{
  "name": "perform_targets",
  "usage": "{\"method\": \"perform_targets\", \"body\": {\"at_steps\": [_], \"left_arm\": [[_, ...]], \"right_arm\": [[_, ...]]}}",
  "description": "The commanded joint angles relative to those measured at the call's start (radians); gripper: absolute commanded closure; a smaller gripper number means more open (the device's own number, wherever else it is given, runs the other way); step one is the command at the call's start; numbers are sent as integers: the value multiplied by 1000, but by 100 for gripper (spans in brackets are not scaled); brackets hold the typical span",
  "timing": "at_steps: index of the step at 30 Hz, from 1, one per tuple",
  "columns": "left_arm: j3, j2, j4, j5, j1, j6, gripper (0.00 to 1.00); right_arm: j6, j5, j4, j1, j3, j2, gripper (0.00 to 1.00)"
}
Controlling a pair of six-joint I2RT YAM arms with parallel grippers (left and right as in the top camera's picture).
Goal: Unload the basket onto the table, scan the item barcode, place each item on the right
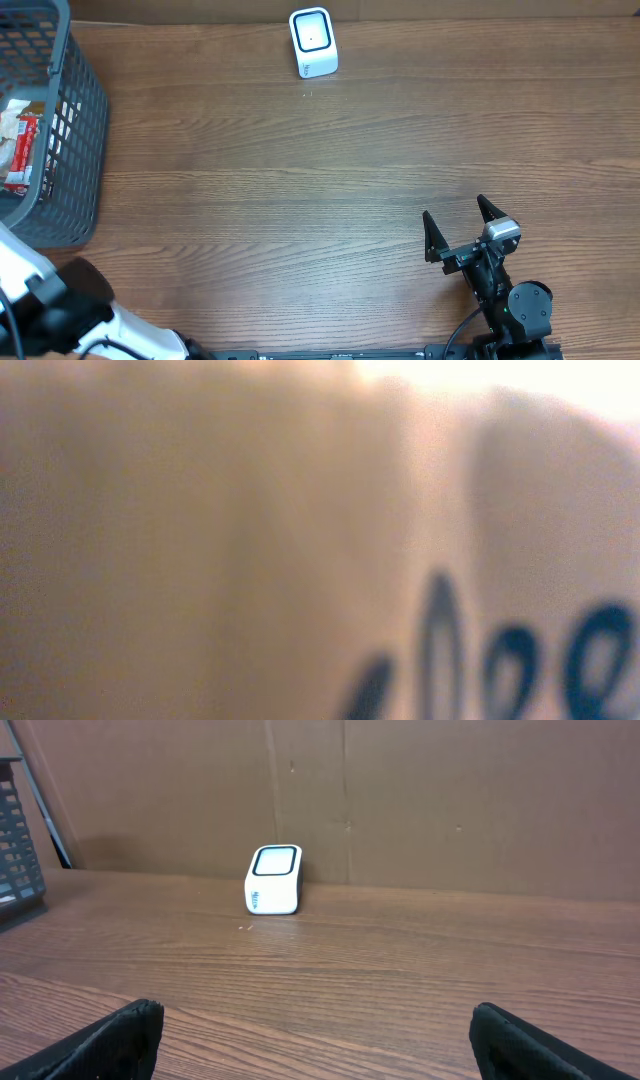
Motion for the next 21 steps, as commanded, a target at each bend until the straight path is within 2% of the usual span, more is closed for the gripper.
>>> {"method": "perform_targets", "body": {"at_steps": [1,5,9,14,21], "left_arm": [[35,-111,15,19,-52,-124,74],[35,-171,10,19,-119,-292,75],[35,-188,-14,19,-211,-379,74],[31,-173,-78,6,-389,-396,75],[30,-122,-142,-111,-630,-407,78]], "right_arm": [[3,1,5,-5,-11,-10,0],[3,1,5,-5,-11,-10,0],[4,1,5,-5,-11,-10,0],[3,1,5,-5,-11,-10,0],[3,1,5,-5,-11,-10,0]]}}
